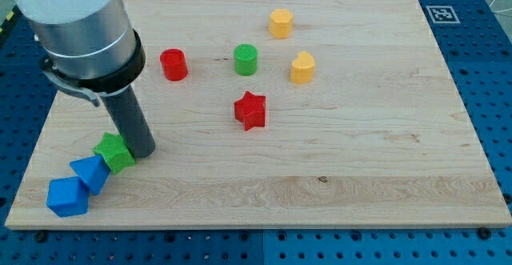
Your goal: Move the green circle to the bottom of the green star
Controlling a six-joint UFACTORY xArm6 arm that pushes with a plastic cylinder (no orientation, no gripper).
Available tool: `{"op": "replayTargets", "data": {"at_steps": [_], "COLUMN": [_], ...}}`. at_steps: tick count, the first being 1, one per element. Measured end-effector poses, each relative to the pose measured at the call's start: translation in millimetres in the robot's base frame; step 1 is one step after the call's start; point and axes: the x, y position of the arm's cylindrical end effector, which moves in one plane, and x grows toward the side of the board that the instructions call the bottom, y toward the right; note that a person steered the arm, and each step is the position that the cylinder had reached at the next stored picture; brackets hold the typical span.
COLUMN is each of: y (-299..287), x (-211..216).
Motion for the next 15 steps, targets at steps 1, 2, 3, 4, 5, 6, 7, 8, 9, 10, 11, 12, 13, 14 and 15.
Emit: {"op": "replayTargets", "data": {"at_steps": [1, 2, 3, 4, 5, 6, 7, 8, 9, 10, 11, 12, 13, 14, 15], "y": [-3, 0, 0, 5, 19, 72, 129, 167, 176, 145, 113, 115, 127, 152, 152], "x": [0, 0, 0, -30, -75, -100, -115, -150, -190, -201, -196, -179, -189, -188, -172]}}
